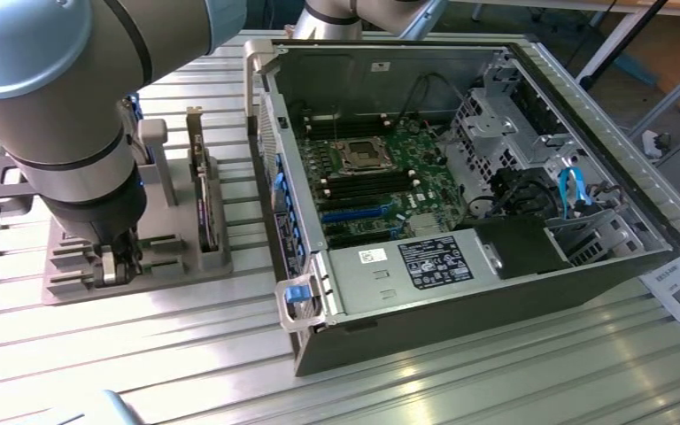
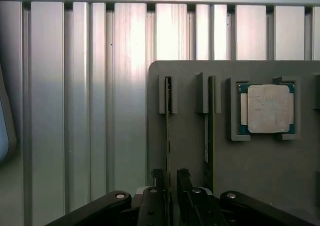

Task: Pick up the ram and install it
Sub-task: 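Pick up the ram and move it above insertion slot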

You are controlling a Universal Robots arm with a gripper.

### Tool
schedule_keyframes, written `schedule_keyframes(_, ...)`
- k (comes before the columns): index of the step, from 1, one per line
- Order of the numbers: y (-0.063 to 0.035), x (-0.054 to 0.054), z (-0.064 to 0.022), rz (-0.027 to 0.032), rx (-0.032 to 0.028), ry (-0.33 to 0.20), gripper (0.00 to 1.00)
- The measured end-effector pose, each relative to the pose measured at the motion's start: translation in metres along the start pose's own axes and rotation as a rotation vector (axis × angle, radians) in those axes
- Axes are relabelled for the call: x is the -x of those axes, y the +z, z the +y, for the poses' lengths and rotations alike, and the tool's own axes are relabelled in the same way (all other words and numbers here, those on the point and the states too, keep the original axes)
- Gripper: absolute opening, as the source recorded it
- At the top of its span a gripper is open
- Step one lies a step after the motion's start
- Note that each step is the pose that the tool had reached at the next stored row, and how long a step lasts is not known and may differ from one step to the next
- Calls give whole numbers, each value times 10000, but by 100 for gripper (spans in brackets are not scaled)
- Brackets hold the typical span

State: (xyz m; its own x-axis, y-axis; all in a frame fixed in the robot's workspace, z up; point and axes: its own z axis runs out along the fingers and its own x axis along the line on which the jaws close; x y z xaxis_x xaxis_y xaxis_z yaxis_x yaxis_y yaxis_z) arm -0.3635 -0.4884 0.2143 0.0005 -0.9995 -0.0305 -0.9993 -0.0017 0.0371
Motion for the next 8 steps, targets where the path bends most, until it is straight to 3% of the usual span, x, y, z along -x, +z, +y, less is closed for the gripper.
schedule_keyframes(8, 38, -1, -18, -8, 0, 0, 24)
